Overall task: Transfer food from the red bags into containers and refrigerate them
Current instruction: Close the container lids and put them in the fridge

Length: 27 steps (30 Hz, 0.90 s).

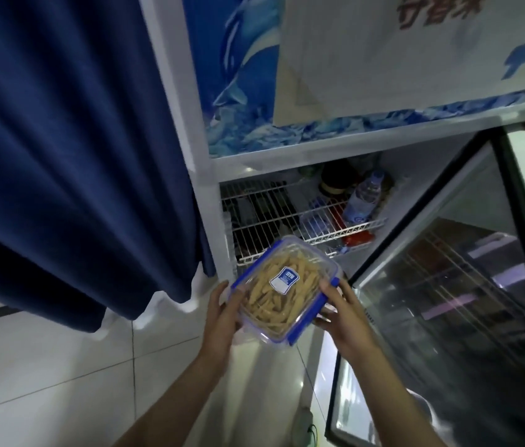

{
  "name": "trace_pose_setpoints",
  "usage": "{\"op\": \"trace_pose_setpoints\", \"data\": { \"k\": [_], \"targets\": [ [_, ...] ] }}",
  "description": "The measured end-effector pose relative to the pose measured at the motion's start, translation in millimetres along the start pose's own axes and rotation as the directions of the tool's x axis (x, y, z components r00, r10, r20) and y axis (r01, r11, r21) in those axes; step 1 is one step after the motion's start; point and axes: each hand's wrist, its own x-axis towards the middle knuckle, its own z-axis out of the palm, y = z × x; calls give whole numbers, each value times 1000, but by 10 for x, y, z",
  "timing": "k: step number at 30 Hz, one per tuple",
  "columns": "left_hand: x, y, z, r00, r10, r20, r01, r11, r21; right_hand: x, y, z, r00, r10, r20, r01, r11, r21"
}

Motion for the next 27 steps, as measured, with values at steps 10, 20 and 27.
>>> {"op": "trace_pose_setpoints", "data": {
  "k": [10, 20, 27],
  "targets": [
    [457, -419, 998, 928, 326, -182, -326, 945, 31, 1013, 62, -81, 997, -49, -56, 59, 981, 184],
    [1081, -262, 1138, 925, 351, -142, -351, 936, 29, 1550, -246, -343, 996, -53, 78, 50, 998, 37],
    [1617, -99, 982, 855, 419, -305, -335, 896, 292, 2002, -238, -142, 957, -272, 104, 291, 906, -307]
  ]
}}
